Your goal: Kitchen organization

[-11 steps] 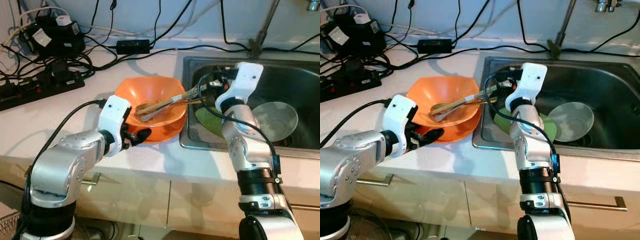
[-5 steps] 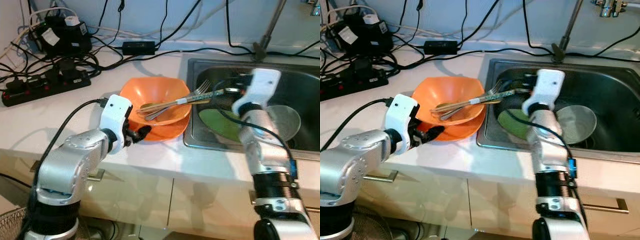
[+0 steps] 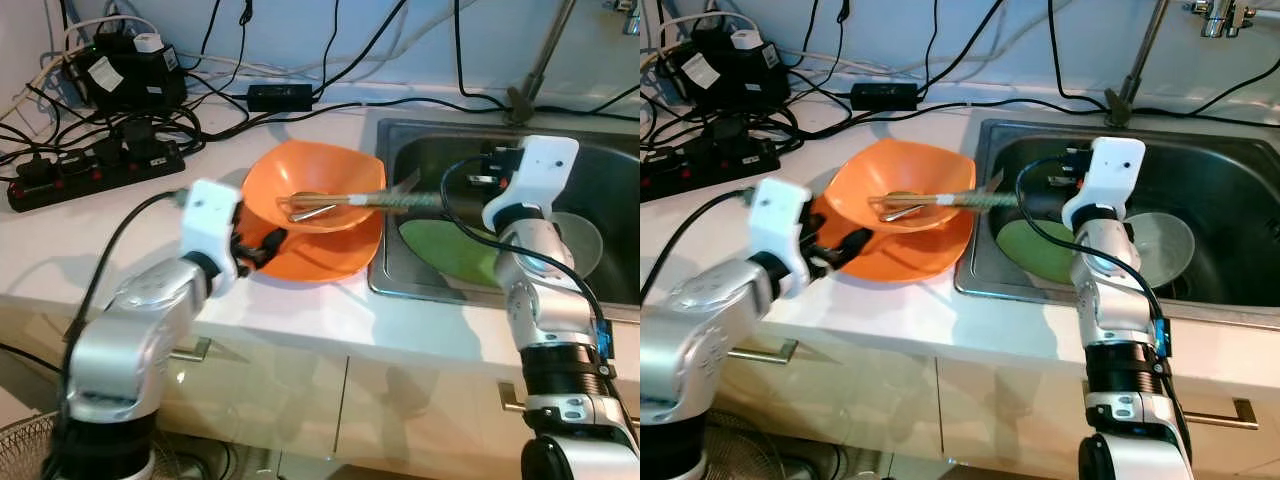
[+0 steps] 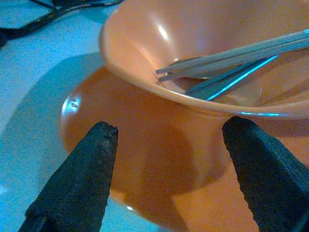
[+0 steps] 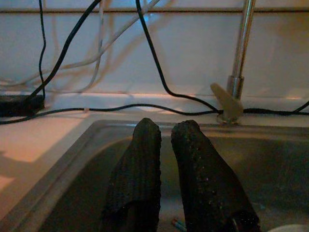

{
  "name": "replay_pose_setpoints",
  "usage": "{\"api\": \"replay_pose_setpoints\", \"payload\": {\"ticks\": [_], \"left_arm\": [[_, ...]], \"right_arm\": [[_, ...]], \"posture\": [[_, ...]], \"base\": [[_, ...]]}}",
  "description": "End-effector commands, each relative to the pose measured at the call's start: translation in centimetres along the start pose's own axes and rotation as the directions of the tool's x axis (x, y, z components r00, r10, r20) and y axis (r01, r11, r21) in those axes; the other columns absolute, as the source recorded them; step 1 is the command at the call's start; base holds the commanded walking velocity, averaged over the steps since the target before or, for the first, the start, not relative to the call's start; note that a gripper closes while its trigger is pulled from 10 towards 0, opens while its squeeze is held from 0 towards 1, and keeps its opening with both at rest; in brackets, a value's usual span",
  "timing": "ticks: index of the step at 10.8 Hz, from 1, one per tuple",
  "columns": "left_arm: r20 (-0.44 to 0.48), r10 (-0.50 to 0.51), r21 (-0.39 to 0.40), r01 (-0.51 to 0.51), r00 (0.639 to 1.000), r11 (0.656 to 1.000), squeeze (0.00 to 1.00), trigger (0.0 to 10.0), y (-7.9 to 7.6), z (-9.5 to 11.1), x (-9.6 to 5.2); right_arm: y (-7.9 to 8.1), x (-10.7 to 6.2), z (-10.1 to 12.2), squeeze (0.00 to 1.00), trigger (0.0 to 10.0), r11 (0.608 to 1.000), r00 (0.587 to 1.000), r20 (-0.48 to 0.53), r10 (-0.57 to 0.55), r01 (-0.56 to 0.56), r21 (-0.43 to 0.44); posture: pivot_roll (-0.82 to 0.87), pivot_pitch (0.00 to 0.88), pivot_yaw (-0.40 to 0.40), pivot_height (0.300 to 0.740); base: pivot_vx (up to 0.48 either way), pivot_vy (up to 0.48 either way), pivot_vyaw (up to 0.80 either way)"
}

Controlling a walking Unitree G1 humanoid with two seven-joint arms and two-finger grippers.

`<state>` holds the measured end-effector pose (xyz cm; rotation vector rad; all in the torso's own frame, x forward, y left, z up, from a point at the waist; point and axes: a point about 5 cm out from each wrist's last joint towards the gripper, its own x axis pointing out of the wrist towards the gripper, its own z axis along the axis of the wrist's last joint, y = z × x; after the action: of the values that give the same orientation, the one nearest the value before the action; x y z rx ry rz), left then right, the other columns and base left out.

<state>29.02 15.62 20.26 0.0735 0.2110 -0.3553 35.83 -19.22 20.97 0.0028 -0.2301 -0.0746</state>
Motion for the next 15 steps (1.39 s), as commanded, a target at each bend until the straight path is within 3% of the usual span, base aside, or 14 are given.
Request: {"api": "replay_pose_setpoints", "payload": {"ticks": [1, 3, 5, 6, 7, 8, 9, 11, 12, 15], "left_arm": [[0.011, -0.012, 0.013, 0.012, 1.000, 1.000, 0.00, 10.0, 0.2, 0.3, -0.7], [-0.039, -0.061, 0.063, 0.063, 0.997, 0.996, 0.00, 10.0, 0.4, -0.4, -1.8], [0.085, 0.126, 0.049, -0.131, 0.988, 0.990, 0.00, 10.0, 3.7, 1.6, -2.7], [0.235, 0.344, 0.050, -0.364, 0.909, 0.930, 0.00, 10.0, 6.4, 3.4, -3.5], [0.312, 0.413, 0.067, -0.454, 0.856, 0.889, 0.00, 10.0, 6.8, 3.8, -3.7], [0.336, 0.446, 0.051, -0.489, 0.830, 0.871, 0.00, 10.0, 6.8, 3.7, -3.4], [0.369, 0.450, 0.097, -0.515, 0.813, 0.852, 0.00, 10.0, 6.1, 2.9, -2.2], [0.470, 0.454, 0.094, -0.554, 0.757, 0.827, 0.00, 10.0, 4.8, 2.6, 0.1], [0.521, 0.424, 0.059, -0.527, 0.740, 0.848, 0.00, 10.0, 3.7, 3.1, 1.1], [0.596, 0.345, 0.078, -0.480, 0.725, 0.874, 0.00, 10.0, 1.5, 3.3, 2.6]], "right_arm": [[-0.3, -0.2, 0.1, 0.00, 10.0, 1.000, 1.000, 0.011, -0.005, 0.005, -0.005], [0.2, -0.1, 0.0, 0.00, 10.0, 1.000, 1.000, 0.008, 0.006, -0.006, 0.001], [-0.1, -0.1, 0.0, 0.00, 10.0, 1.000, 1.000, 0.009, 0.000, 0.000, 0.000], [-0.6, -0.1, 0.2, 0.00, 10.0, 1.000, 1.000, 0.018, -0.016, 0.017, -0.008], [-0.6, -0.1, 0.4, 0.00, 10.0, 1.000, 0.999, 0.030, -0.019, 0.019, -0.008], [-0.4, -0.1, 0.5, 0.00, 10.0, 1.000, 0.999, 0.043, -0.013, 0.014, -0.023], [-0.1, -0.2, 0.6, 0.00, 10.0, 1.000, 0.998, 0.066, -0.010, 0.010, -0.010], [0.0, -0.8, 0.9, 0.00, 10.0, 1.000, 0.989, 0.145, -0.024, 0.024, 0.004], [0.5, -1.3, 0.1, 0.00, 10.0, 1.000, 0.989, 0.149, -0.017, 0.015, 0.014], [1.5, -1.8, 0.2, 0.00, 10.0, 1.000, 0.979, 0.203, -0.006, 0.003, 0.016]], "posture": [[0.20, 0.038, 0.022, 0.740], [0.20, 0.042, 0.019, 0.740], [0.21, 0.044, 0.019, 0.740], [0.21, 0.048, 0.015, 0.740], [0.21, 0.049, 0.015, 0.740], [0.21, 0.047, 0.013, 0.740], [0.20, 0.045, 0.014, 0.740], [0.18, 0.037, 0.019, 0.740], [0.17, 0.038, 0.021, 0.740], [0.15, 0.036, 0.036, 0.740]], "base": [[0.000, 0.000, 0.00], [0.000, 0.000, 0.00], [0.000, 0.000, 0.00], [0.000, 0.000, 0.00], [0.000, 0.000, 0.00], [0.000, 0.000, 0.00], [0.000, 0.000, 0.00], [0.000, 0.000, 0.00], [0.000, -0.296, 0.00], [0.000, -0.401, 0.00]]}}
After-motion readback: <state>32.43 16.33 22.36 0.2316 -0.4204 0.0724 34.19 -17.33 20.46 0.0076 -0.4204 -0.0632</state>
